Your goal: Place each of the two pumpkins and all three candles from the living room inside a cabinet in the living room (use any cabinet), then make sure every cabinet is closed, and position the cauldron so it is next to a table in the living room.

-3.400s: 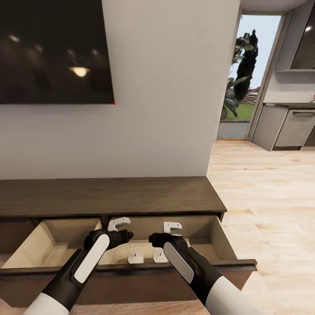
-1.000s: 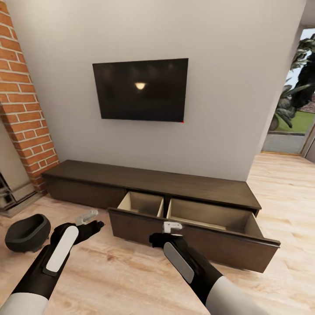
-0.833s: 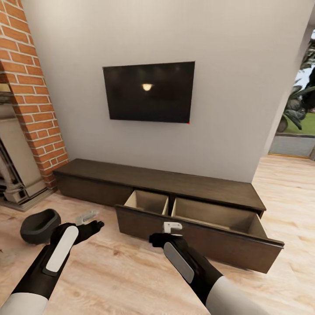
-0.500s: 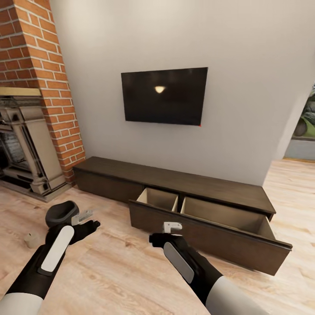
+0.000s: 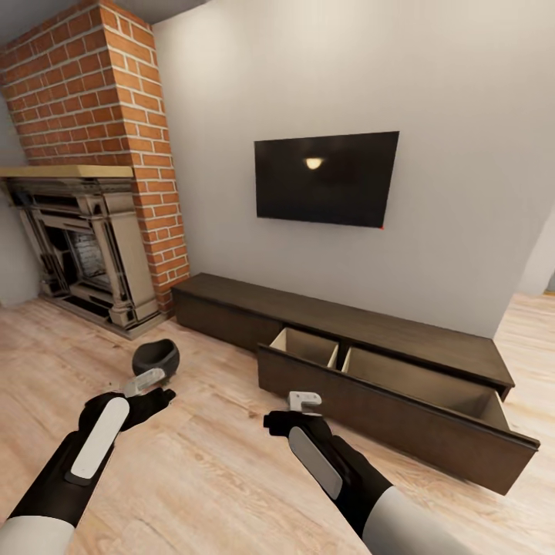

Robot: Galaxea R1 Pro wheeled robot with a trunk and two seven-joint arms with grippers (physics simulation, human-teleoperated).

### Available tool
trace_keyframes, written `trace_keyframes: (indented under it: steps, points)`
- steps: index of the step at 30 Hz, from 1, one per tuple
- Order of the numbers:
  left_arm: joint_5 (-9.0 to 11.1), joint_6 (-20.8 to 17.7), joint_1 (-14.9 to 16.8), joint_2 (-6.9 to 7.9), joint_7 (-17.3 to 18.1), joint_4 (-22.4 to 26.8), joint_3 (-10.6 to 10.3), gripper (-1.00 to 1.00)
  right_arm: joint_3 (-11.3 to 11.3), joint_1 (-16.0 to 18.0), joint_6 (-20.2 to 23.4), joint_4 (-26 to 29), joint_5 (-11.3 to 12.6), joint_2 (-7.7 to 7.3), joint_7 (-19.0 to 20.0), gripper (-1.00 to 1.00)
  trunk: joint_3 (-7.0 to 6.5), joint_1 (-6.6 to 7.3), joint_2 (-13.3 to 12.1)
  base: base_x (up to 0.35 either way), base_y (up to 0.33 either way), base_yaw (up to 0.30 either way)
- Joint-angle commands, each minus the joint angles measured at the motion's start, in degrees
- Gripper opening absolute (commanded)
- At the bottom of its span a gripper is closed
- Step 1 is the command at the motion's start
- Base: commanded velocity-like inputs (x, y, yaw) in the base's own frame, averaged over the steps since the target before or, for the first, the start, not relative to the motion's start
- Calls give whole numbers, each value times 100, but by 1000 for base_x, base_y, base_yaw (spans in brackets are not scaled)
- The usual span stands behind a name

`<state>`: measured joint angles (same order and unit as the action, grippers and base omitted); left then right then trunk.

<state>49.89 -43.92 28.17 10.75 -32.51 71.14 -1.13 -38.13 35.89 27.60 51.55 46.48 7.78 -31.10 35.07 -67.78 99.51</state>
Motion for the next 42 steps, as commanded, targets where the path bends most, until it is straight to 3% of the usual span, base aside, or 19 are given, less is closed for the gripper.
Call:
trace_keyframes:
  steps: [1, 14, 23, 42]
  points:
    - [58, -2, 4, 10, -60, 5, -11, 100, -15, 6, 5, 1, 46, 1, -50, 100, -17, 26, -38, -289, 0, 243]
    - [58, -4, 4, 9, -62, 48, -3, 100, -18, 6, -107, -27, 46, -2, -49, 100, -115, 70, -118, -271, 0, 243]
    - [50, -12, -27, 6, -72, 386, -10, 100, -19, 6, -109, -21, 38, -4, -47, 100, -157, 70, -118, -27, 0, 243]
    - [39, -3, -40, 15, -62, 393, 7, 100, -19, 6, -107, 30, 37, -5, -46, 100, -245, 70, -118, 216, 179, 242]
